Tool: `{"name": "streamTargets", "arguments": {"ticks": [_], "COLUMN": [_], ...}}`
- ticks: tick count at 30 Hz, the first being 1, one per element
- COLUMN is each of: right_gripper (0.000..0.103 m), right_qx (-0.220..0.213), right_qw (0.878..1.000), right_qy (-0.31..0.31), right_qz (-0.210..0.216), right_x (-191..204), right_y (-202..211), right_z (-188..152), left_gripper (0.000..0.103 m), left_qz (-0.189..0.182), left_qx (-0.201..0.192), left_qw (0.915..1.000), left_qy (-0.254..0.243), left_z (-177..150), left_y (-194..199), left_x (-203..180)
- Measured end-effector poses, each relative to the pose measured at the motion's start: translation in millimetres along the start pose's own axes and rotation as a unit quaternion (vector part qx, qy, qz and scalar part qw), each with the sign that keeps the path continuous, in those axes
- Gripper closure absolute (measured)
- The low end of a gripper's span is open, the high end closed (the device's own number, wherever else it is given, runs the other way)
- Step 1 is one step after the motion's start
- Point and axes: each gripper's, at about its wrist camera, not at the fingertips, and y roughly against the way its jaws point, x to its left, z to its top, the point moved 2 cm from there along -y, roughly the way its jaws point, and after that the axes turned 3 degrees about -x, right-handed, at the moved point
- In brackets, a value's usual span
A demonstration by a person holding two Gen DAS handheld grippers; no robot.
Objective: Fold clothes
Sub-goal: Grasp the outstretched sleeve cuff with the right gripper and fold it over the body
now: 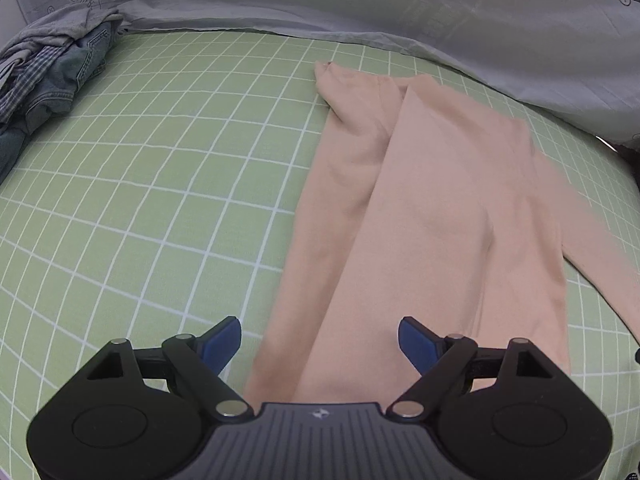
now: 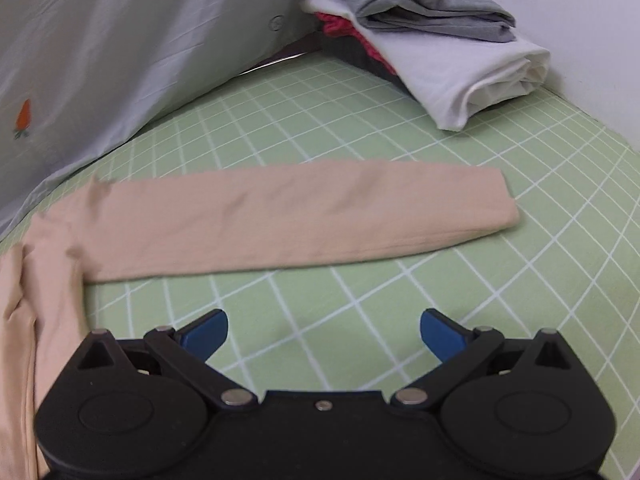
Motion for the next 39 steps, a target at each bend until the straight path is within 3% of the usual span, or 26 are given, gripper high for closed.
{"name": "streamTargets", "arguments": {"ticks": [6, 11, 18, 20, 22, 24, 26, 28, 30, 34, 39], "right_gripper": [0.0, 0.0, 0.0, 0.006, 0.023, 0.031, 0.051, 0.079, 0.094, 0.097, 0.097], "right_qx": [-0.018, -0.034, -0.025, -0.029, -0.032, -0.031, -0.031, -0.029, -0.034, -0.055, -0.068], "right_qw": [0.997, 0.993, 0.994, 0.995, 0.996, 0.997, 0.998, 0.999, 0.999, 0.998, 0.991], "right_qy": [-0.044, -0.048, -0.029, -0.026, -0.022, -0.015, -0.007, -0.01, -0.012, 0.016, 0.062], "right_qz": [-0.062, -0.101, -0.098, -0.09, -0.081, -0.068, -0.053, -0.034, -0.017, 0.006, 0.096], "right_x": [-34, -56, -64, -63, -62, -60, -60, -61, -60, -40, 10], "right_y": [-29, -39, -49, -46, -43, -41, -39, -37, -33, -19, -2], "right_z": [25, 36, 47, 47, 48, 48, 50, 53, 55, 59, 62], "left_gripper": [0.015, 0.005, 0.0, 0.0, 0.0, 0.0, 0.0, 0.0, 0.0, 0.0, 0.0], "left_qz": [0.009, 0.012, 0.016, 0.016, 0.016, 0.016, 0.017, 0.017, 0.017, 0.017, 0.017], "left_qx": [0.018, 0.029, 0.035, 0.034, 0.032, 0.031, 0.031, 0.031, 0.03, 0.028, 0.024], "left_qw": [0.9998, 0.9993, 0.9988, 0.9989, 0.9989, 0.9989, 0.9988, 0.9988, 0.9989, 0.999, 0.9991], "left_qy": [-0.006, 0.021, 0.029, 0.029, 0.03, 0.032, 0.033, 0.033, 0.032, 0.031, 0.031], "left_z": [10, 5, 4, 4, 5, 5, 5, 5, 5, 5, 5], "left_y": [-22, -33, -34, -35, -35, -36, -36, -36, -37, -37, -37], "left_x": [-6, 1, 3, 4, 4, 3, 4, 4, 4, 4, 4]}}
